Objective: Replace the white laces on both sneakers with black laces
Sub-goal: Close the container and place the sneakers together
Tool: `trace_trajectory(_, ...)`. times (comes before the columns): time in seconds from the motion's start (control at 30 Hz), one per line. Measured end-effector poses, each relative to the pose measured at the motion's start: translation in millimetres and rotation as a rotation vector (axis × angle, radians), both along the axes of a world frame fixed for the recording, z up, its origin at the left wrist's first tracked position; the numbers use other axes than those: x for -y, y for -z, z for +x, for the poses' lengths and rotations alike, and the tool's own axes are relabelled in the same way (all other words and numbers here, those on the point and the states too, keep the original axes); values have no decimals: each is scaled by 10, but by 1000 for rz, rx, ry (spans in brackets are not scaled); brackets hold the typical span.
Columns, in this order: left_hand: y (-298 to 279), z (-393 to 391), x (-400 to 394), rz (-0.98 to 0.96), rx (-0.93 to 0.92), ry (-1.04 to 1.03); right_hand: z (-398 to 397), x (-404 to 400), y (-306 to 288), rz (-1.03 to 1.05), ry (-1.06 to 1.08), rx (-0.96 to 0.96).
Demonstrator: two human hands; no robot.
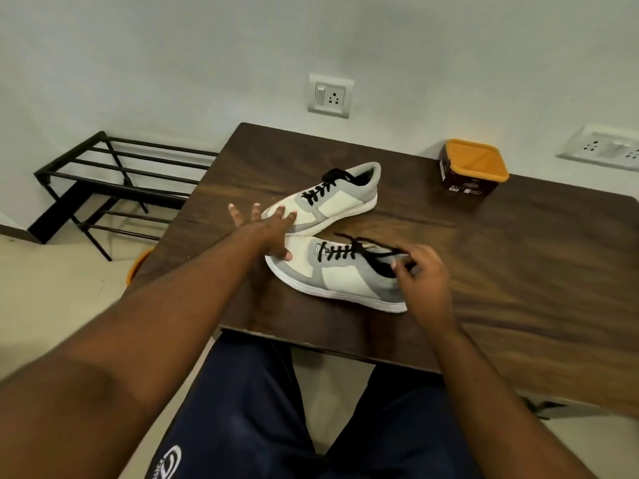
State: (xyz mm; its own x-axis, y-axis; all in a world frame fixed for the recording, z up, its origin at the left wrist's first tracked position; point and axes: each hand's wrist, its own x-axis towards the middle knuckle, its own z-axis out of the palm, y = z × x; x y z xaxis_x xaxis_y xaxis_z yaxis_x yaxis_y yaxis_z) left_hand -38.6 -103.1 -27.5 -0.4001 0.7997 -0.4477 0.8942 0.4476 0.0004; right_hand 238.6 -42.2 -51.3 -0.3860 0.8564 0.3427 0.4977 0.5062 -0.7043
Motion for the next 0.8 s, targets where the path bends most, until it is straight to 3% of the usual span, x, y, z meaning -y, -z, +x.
trace_trajectory(0.07,14,90,35,109,-37,18,-7,-109,-80,-41,-99,49)
trace_trajectory(0.13,145,243,132,201,64,79,-24,-153,-135,-160,-161,19)
trace_trajectory(0.2,291,342,220,219,108,103,-23,-251,-192,-311,-155,-93)
trace_trajectory(0.27,386,278,200,249,24,122,-63,-449,-222,-327,-86,-130)
trace_trajectory(0.47,220,-207,-122,339,-169,21,-442,-1093,-266,14,-144,274)
trace_trajectory(0.5,182,-239,-122,402,-115,-44,-541,-1191,-283,62,-186,315)
trace_trajectory(0.57,164,-151,-108,620,199,-179,-700,-1349,-295,103,-255,436)
trace_trajectory(0.63,169,47,-89,849,500,-258,-850,-1452,-310,87,-293,661)
trace_trajectory(0.67,161,134,-109,901,550,-253,-925,-1492,-319,79,-300,803)
trace_trajectory(0.73,179,265,-172,851,572,-238,-1024,-1478,-356,117,-277,1057)
trace_trajectory(0.8,195,306,-250,695,526,-200,-1082,-1401,-410,221,-231,1161)
